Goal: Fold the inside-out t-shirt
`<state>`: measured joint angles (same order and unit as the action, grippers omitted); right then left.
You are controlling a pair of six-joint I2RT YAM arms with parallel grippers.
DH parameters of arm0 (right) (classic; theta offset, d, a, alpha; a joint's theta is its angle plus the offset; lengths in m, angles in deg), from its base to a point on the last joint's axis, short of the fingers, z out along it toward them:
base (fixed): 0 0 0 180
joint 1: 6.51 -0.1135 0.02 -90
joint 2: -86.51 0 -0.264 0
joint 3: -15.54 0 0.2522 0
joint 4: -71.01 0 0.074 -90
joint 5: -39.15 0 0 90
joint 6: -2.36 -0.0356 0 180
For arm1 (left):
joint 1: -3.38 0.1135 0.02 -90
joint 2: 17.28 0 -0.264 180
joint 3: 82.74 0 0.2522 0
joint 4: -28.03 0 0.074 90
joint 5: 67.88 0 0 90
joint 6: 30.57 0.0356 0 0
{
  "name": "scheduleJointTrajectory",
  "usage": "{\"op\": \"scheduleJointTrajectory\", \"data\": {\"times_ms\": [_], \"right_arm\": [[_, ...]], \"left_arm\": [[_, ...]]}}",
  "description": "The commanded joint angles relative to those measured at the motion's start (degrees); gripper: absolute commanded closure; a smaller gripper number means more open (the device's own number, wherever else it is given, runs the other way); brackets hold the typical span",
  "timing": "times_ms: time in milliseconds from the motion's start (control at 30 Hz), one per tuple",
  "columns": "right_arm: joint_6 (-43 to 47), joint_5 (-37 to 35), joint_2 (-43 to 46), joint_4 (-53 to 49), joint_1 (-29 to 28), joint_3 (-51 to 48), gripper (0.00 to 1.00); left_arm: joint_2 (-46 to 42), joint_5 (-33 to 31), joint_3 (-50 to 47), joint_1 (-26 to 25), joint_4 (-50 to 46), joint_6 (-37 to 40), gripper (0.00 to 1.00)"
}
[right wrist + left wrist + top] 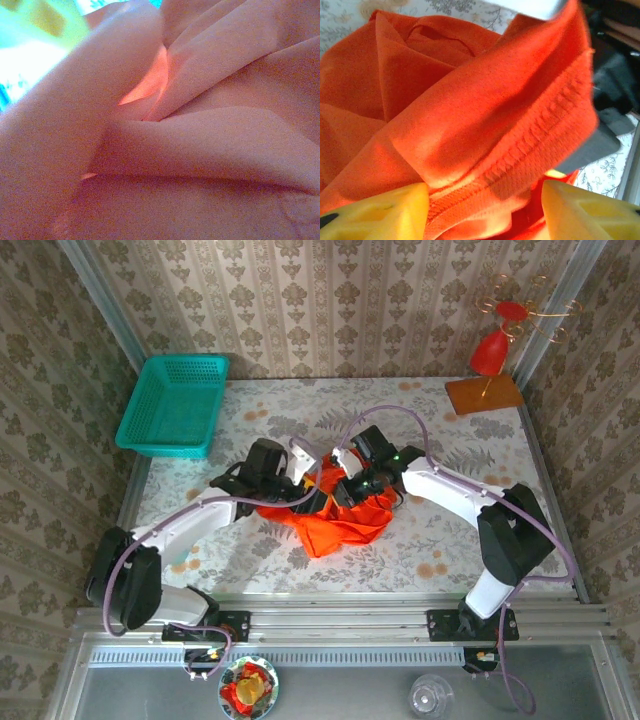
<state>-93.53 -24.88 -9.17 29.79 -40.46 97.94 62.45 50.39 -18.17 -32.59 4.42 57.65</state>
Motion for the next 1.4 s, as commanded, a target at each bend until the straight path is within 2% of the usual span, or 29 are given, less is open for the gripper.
{"op": "scheduleJointTrajectory", "data": {"times_ms": [0,200,267,500,600,767,900,1067,1133,1200,1300,1367], "right_arm": [[1.23,2.59,-0.41,-1.43,-0.57,1.6,1.0],[2.82,1.23,0.34,-3.03,-1.1,0.74,1.0],[3.59,0.19,1.39,-3.03,-1.5,-0.22,1.0],[4.15,-1.85,7.09,-2.27,-1.86,-4.48,1.0],[4.74,-5.71,10.17,-3.03,-1.9,-6.14,1.0],[4.59,-13.78,17.76,-4.89,-0.54,-9.39,1.0],[2.32,-21.54,23.74,-4.14,2.0,-12.3,1.0],[-6.4,-37.74,27.3,-9.82,7.17,-12.41,1.0],[-9.92,-41.13,26.9,-12.15,9.43,-12.66,1.0],[-12.17,-41.29,26.05,-13.36,10.82,-13.22,1.0],[-12.87,-37.38,23.96,-13.92,11.02,-12.89,1.0],[-13.7,-34.55,22.53,-14.63,10.5,-11.55,0.9]], "left_arm": [[1.04,-3.67,3.01,-0.09,0.36,1.6,0.51],[1.37,-8.2,5.09,0.61,1.08,-0.07,0.93],[2.82,-9.68,6.44,1.35,0.11,-1.19,1.0],[10.01,-10.14,9.61,7.3,-3.93,-6.96,1.0],[11.48,-10.44,8.42,9.4,-4.37,-9.06,1.0],[9.64,-6.96,2.19,18.71,-0.18,-15.44,1.0],[6.42,-6.74,-1.49,23.73,-0.67,-16.41,1.0],[1.94,-7.38,-6.27,28.82,-2.38,-17.26,1.0],[0.95,-7.28,-7.89,30.23,-2.63,-17.55,1.0],[0.72,-7.09,-8.95,30.94,-2.93,-17.6,1.0],[0.38,-5.83,-9.88,30.88,-2.91,-17.64,1.0],[0.0,-4.61,-9.02,30.06,-4.13,-17.0,0.98]]}}
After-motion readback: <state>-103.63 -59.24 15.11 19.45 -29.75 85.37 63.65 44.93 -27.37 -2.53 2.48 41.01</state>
